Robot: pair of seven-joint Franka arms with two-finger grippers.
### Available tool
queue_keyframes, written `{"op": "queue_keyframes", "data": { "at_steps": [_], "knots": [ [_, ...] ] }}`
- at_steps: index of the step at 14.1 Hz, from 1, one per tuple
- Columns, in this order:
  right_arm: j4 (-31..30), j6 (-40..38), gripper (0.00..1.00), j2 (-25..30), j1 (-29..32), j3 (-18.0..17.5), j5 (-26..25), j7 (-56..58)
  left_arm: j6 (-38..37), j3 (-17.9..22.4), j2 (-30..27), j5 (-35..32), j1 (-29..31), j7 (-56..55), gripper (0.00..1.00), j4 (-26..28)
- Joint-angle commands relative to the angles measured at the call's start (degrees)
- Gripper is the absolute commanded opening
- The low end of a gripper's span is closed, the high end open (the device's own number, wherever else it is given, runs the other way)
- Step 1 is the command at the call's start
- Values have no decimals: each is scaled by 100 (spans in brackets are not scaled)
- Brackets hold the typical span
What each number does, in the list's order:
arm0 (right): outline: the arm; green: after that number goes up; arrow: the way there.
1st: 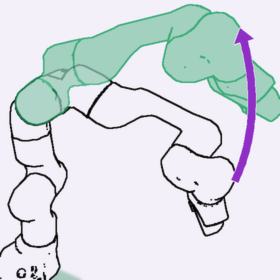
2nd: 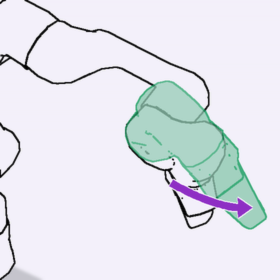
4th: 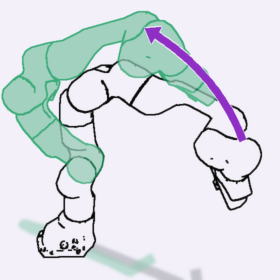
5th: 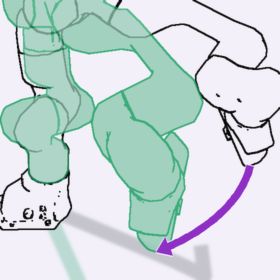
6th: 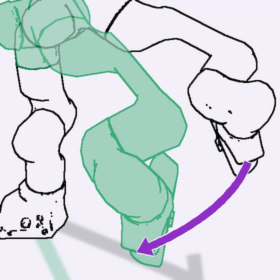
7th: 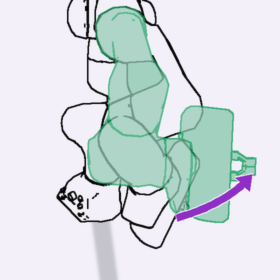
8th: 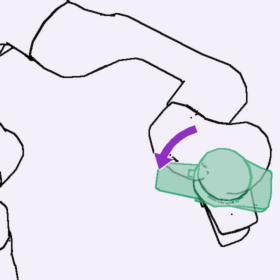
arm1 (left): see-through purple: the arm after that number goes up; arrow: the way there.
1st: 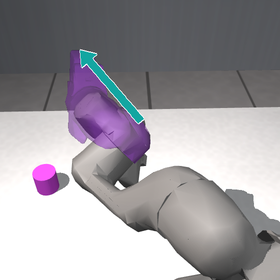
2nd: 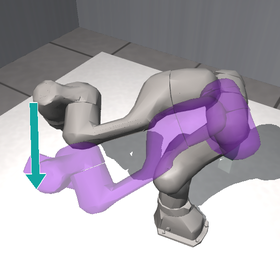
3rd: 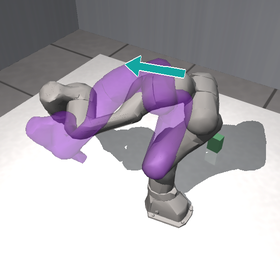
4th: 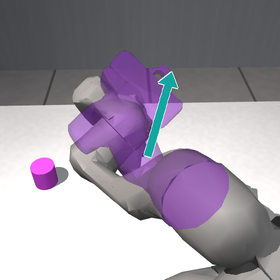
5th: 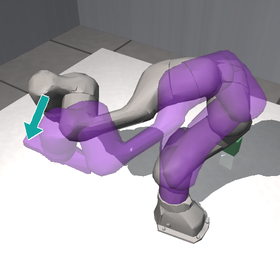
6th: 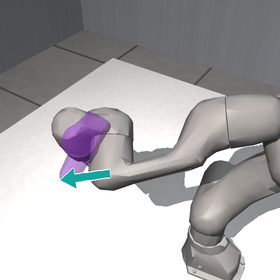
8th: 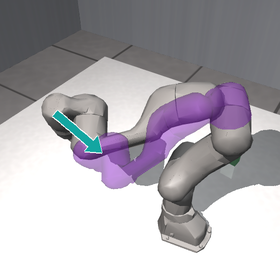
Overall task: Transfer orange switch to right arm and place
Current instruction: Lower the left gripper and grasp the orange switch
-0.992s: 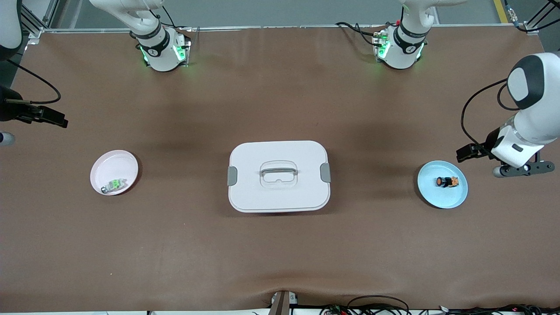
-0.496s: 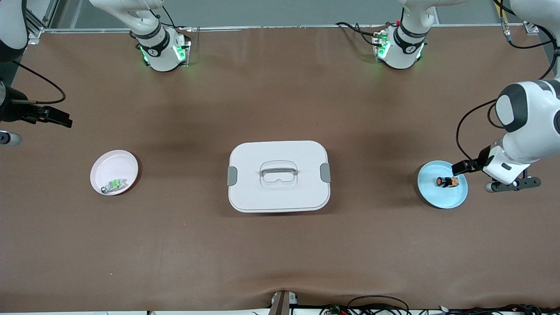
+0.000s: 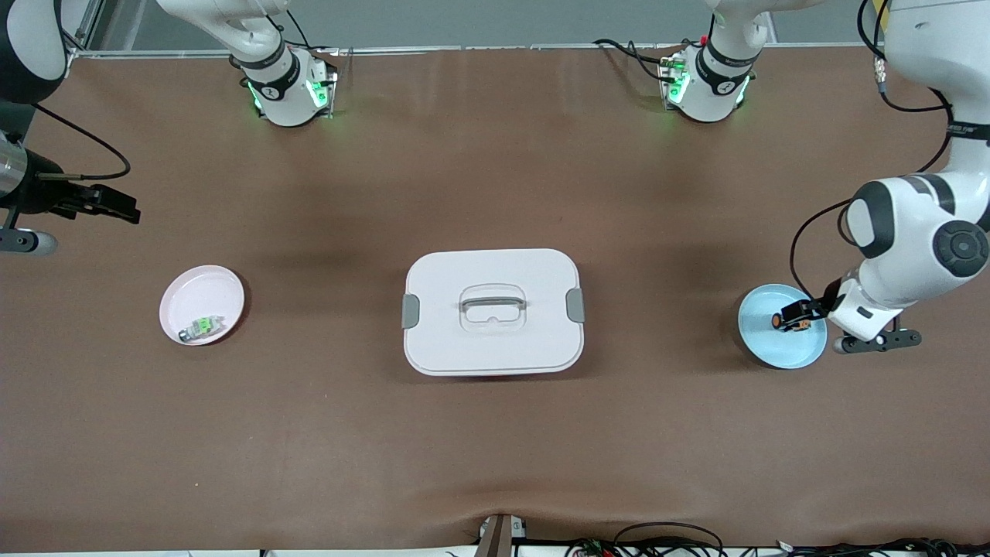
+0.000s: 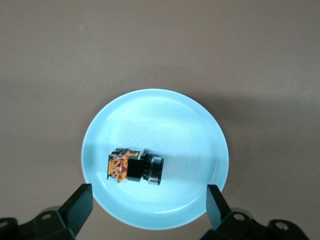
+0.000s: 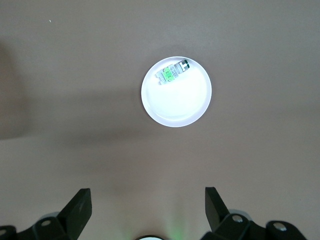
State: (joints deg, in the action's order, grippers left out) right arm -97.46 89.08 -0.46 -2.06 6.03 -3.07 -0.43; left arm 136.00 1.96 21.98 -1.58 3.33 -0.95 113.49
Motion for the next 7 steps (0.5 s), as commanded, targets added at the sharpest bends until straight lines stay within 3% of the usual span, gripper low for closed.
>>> {"op": "queue_keyframes", "data": {
  "at_steps": [1, 7],
  "knots": [
    [-98, -22, 100, 134, 13, 12, 8, -19, 392, -11, 147, -141, 19, 348, 100, 174],
    [-107, -92, 100, 142, 30, 12, 8, -19, 920, -11, 543, -141, 177, 385, 100, 244]
  ]
}}
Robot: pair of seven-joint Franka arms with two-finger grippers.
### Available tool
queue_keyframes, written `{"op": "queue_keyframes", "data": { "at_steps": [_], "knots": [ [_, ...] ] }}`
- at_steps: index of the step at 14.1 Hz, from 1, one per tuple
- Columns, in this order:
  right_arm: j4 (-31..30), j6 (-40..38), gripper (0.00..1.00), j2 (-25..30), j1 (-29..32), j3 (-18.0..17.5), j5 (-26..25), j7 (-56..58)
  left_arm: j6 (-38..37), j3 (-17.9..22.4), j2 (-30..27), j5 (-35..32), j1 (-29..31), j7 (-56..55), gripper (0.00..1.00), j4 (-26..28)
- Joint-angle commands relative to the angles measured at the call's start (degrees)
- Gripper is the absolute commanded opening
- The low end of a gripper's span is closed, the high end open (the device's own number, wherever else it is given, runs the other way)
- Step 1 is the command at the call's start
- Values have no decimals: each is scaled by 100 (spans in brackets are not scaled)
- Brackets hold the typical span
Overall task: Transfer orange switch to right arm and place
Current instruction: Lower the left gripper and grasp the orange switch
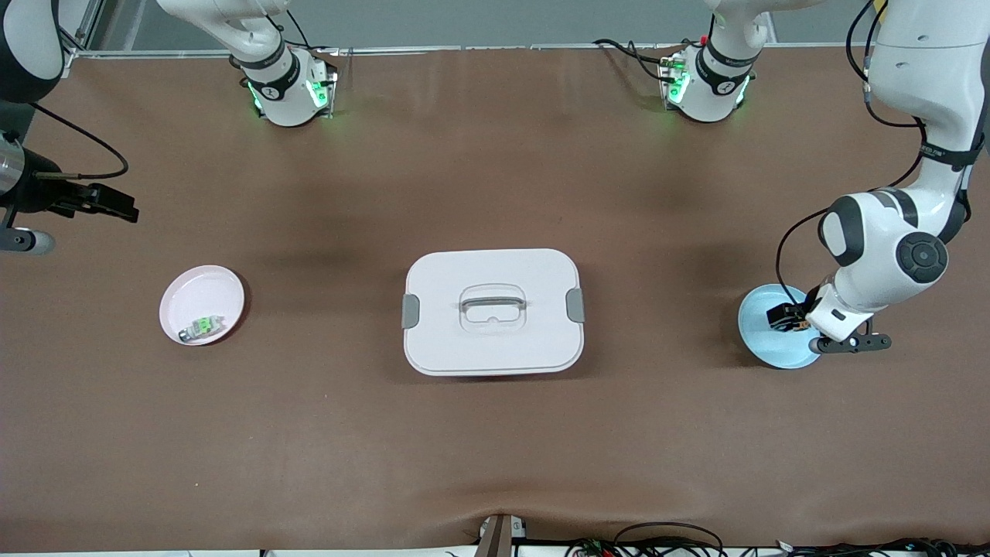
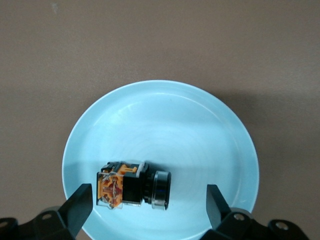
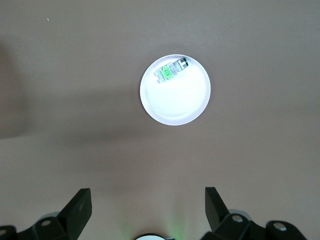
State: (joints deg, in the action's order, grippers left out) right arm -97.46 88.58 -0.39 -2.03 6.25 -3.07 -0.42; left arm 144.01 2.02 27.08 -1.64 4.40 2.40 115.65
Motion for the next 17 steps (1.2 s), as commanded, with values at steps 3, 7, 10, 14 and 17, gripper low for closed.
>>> {"op": "queue_keyframes", "data": {
  "at_steps": [3, 7, 10, 14, 17],
  "knots": [
    [-72, -43, 100, 144, 27, -1, 8, -10, 110, -17, 43, -135, 87, 208, 100, 45],
    [-72, -43, 100, 153, -17, -10, 17, -37, 110, -8, 78, -135, 157, 366, 100, 89],
    [-80, -43, 100, 153, -26, -18, 78, -37, 83, -8, 113, -135, 263, 463, 100, 89],
    [-80, -60, 100, 144, -43, -18, 131, -45, 83, -8, 149, -135, 272, 516, 100, 89],
    [-37, -262, 100, 161, -43, -18, 420, -45, 83, -17, 219, -135, 272, 516, 100, 63]
  ]
}}
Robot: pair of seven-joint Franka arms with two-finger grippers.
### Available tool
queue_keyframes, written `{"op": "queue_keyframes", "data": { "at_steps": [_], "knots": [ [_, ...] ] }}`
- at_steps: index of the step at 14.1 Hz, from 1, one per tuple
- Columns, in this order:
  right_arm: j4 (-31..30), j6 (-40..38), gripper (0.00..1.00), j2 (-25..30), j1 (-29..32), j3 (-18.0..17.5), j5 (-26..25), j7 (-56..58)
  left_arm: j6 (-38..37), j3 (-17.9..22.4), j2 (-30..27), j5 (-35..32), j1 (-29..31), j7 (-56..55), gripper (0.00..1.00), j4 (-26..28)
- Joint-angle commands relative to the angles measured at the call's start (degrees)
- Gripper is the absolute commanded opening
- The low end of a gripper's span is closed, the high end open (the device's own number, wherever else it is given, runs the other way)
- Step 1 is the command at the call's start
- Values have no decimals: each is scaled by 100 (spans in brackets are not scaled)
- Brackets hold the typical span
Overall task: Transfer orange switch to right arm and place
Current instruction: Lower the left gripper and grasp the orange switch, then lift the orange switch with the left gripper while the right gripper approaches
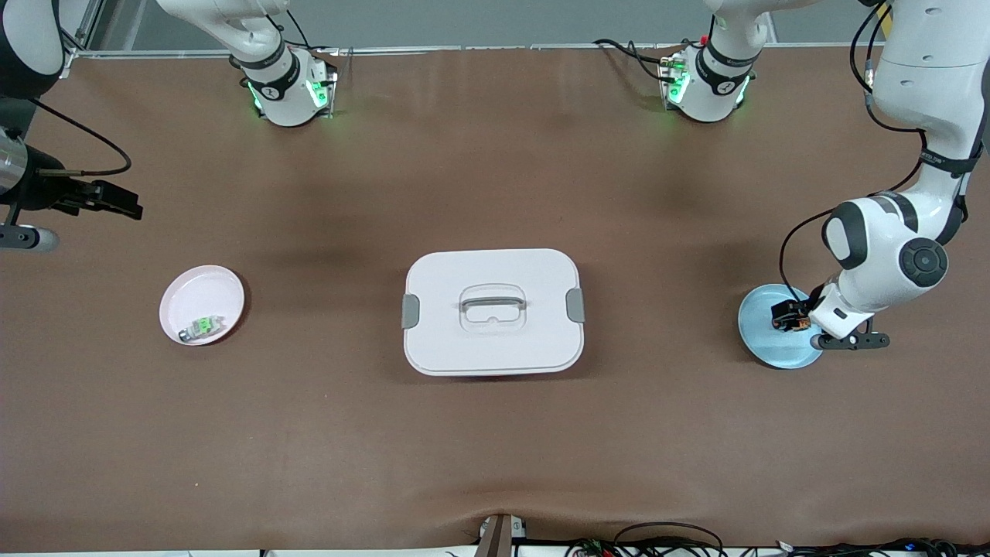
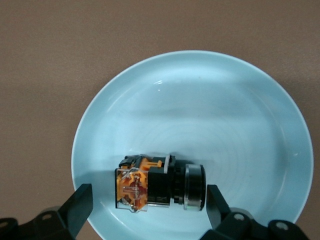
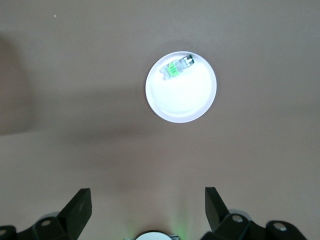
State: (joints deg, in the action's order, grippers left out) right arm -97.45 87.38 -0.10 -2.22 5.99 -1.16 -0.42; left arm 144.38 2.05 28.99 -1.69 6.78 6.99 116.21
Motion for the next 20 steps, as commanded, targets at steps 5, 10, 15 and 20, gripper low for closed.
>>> {"op": "queue_keyframes", "data": {
  "at_steps": [5, 10, 15, 20],
  "knots": [
    [42, -432, 100, 212, -199, -62, 995, -587, 46, -29, 71, -130, 8, 92, 100, -2],
    [33, -459, 100, 440, -700, -89, 1328, -1311, 46, -29, 98, -130, 8, 92, 98, -37],
    [42, -389, 100, 449, -990, -98, 1795, -1890, 55, -29, 168, -122, 17, 92, 70, -63],
    [33, -310, 100, 476, -1517, -98, 1918, -2092, 55, -47, 81, -130, -18, 13, 0, -81]
  ]
}}
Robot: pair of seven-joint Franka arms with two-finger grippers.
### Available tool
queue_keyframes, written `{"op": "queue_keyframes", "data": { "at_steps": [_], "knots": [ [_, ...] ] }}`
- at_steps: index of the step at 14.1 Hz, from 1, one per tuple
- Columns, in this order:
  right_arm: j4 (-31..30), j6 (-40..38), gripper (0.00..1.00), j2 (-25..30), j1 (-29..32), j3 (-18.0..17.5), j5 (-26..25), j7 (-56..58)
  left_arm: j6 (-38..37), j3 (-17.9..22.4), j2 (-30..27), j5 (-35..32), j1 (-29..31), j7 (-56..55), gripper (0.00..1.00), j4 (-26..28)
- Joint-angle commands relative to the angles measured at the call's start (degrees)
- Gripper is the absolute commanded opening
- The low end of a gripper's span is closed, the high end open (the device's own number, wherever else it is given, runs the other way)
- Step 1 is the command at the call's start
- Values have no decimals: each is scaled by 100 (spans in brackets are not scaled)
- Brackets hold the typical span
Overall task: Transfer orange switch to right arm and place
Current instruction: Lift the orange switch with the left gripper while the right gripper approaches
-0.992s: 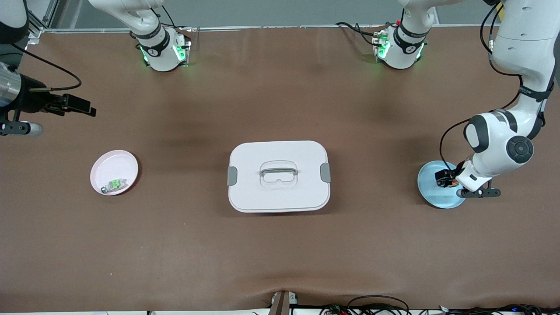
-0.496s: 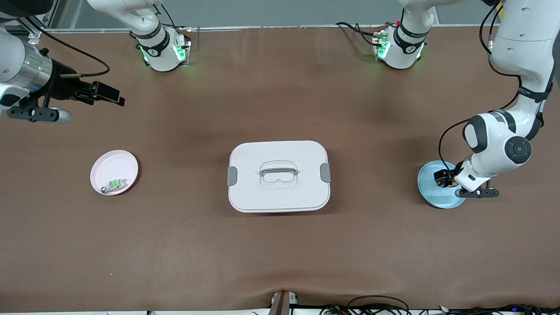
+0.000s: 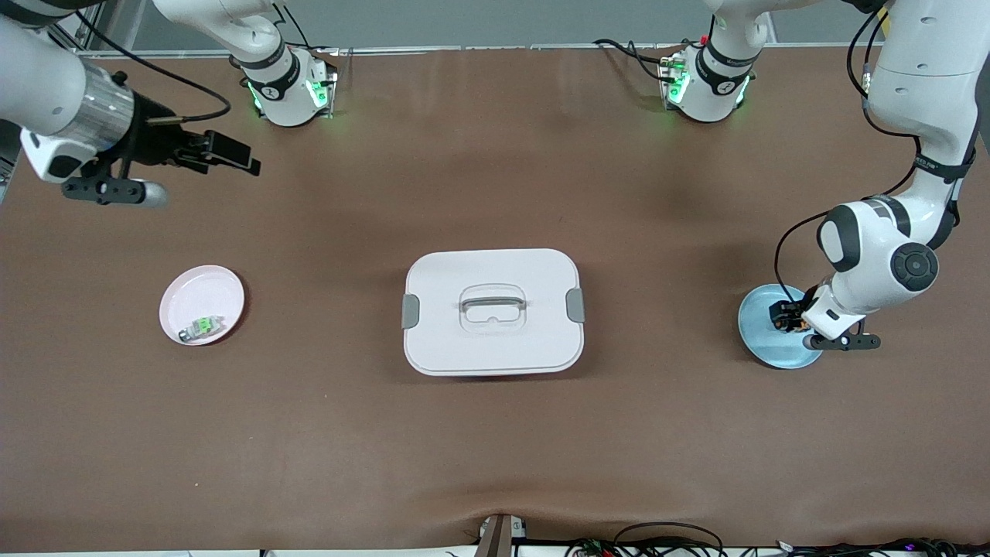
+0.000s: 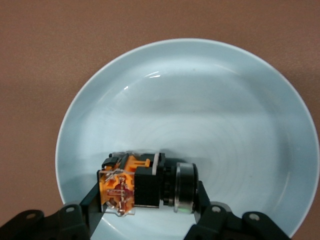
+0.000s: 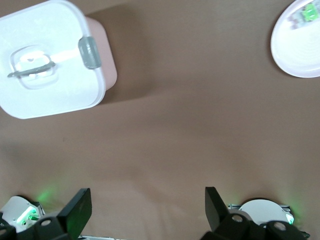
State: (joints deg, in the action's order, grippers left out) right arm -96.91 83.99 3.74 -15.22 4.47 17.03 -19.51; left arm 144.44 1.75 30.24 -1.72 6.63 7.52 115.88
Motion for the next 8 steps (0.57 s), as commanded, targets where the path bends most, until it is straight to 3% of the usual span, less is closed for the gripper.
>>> {"op": "queue_keyframes", "data": {
  "at_steps": [1, 4, 8],
  "knots": [
    [-21, 30, 100, 83, -262, 54, 99, -376, 15, -26, -79, -127, 5, -14, 0, -117],
    [-21, 82, 100, 74, -490, 46, 108, -738, -397, -43, -439, -66, 5, -5, 0, -144],
    [-30, 258, 100, 74, -658, 37, 116, -826, -1276, -368, -957, 205, 31, -328, 0, -328]
  ]
}}
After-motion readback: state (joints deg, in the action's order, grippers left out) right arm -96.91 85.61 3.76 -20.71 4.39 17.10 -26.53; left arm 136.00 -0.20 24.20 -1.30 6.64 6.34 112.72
